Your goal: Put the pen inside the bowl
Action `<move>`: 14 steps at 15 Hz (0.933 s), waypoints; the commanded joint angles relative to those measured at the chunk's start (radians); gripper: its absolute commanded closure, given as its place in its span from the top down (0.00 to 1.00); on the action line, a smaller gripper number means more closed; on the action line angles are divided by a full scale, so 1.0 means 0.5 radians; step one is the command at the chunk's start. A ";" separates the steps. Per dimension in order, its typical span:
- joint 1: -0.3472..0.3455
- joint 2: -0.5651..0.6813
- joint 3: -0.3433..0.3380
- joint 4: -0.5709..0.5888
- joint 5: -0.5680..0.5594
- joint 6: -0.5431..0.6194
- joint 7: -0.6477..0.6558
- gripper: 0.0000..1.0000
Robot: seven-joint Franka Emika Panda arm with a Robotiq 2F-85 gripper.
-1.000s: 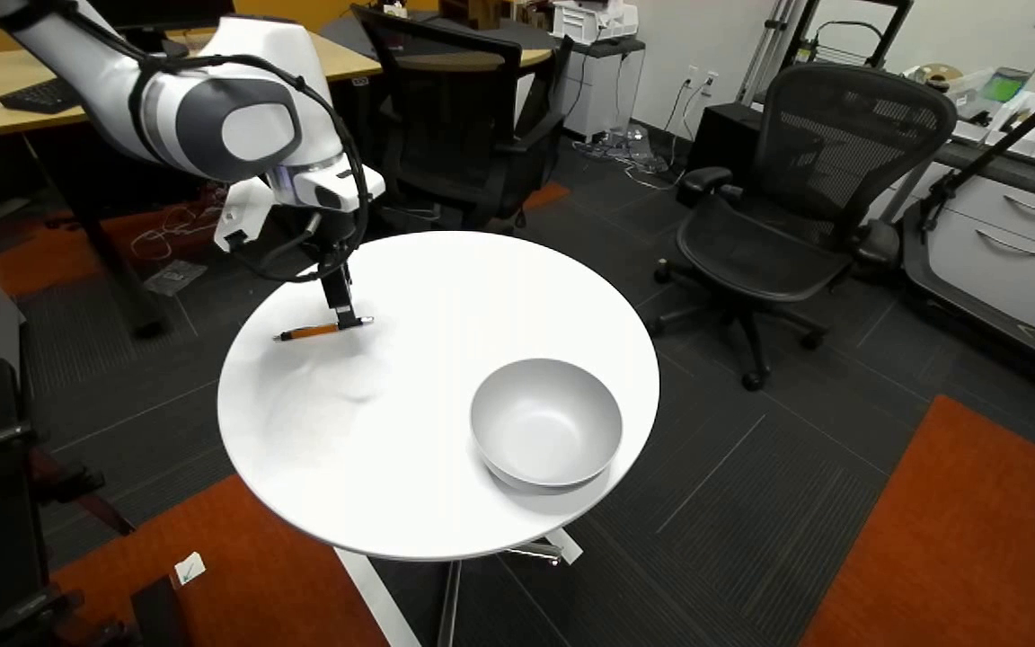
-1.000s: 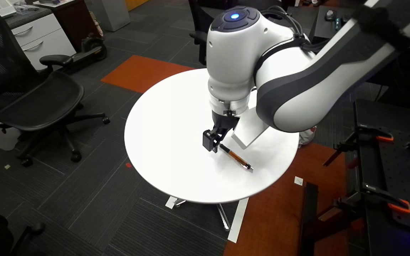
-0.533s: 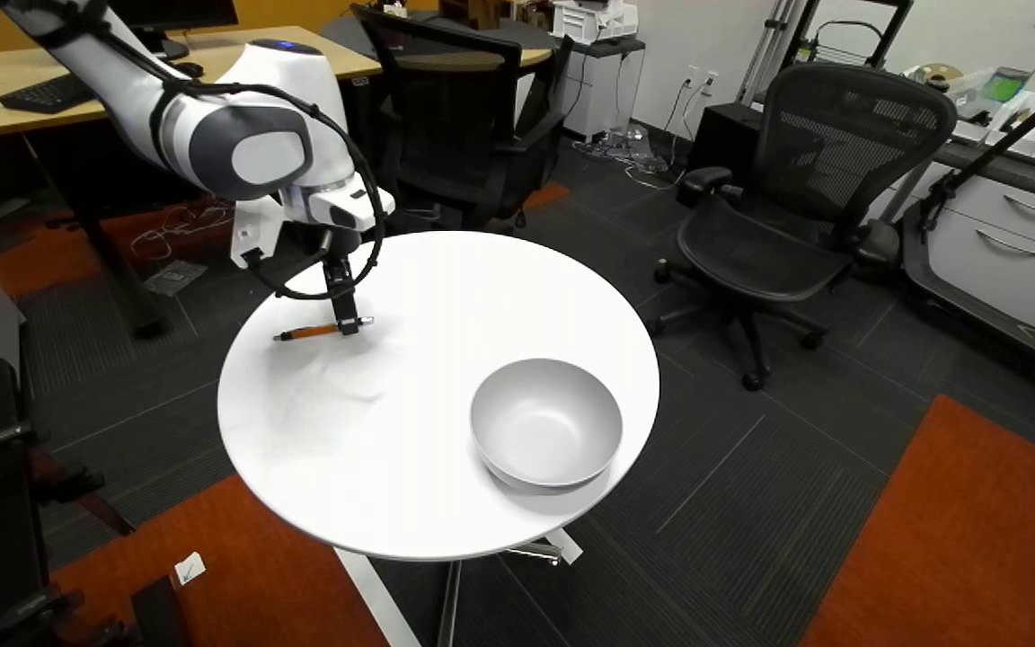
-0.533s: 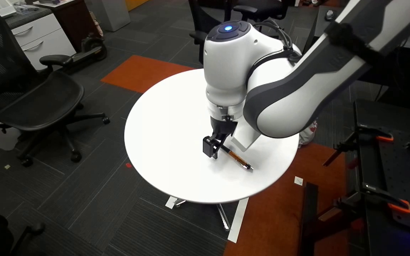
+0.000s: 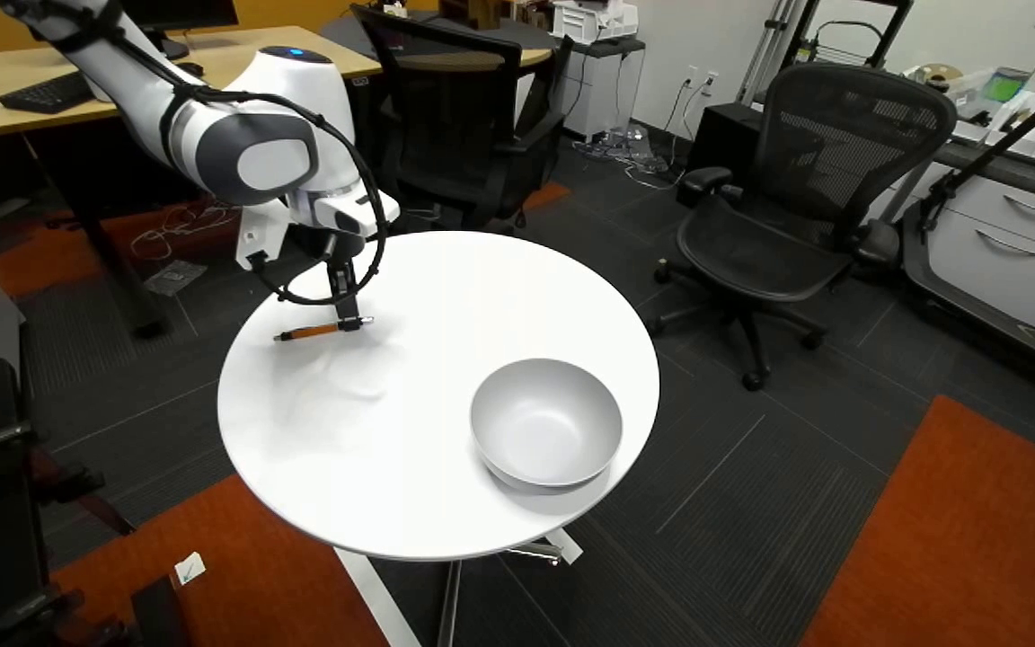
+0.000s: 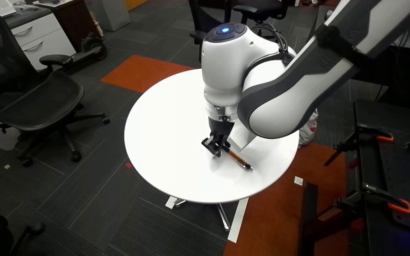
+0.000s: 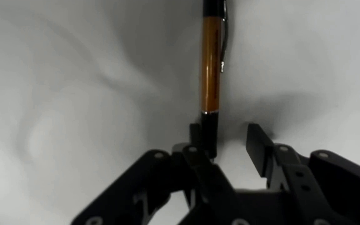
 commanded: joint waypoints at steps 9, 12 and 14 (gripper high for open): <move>0.147 -0.199 -0.167 -0.104 0.008 0.015 0.119 0.03; 0.241 -0.325 -0.338 -0.144 -0.089 0.004 0.307 0.03; 0.270 -0.419 -0.436 -0.153 -0.191 -0.019 0.433 0.03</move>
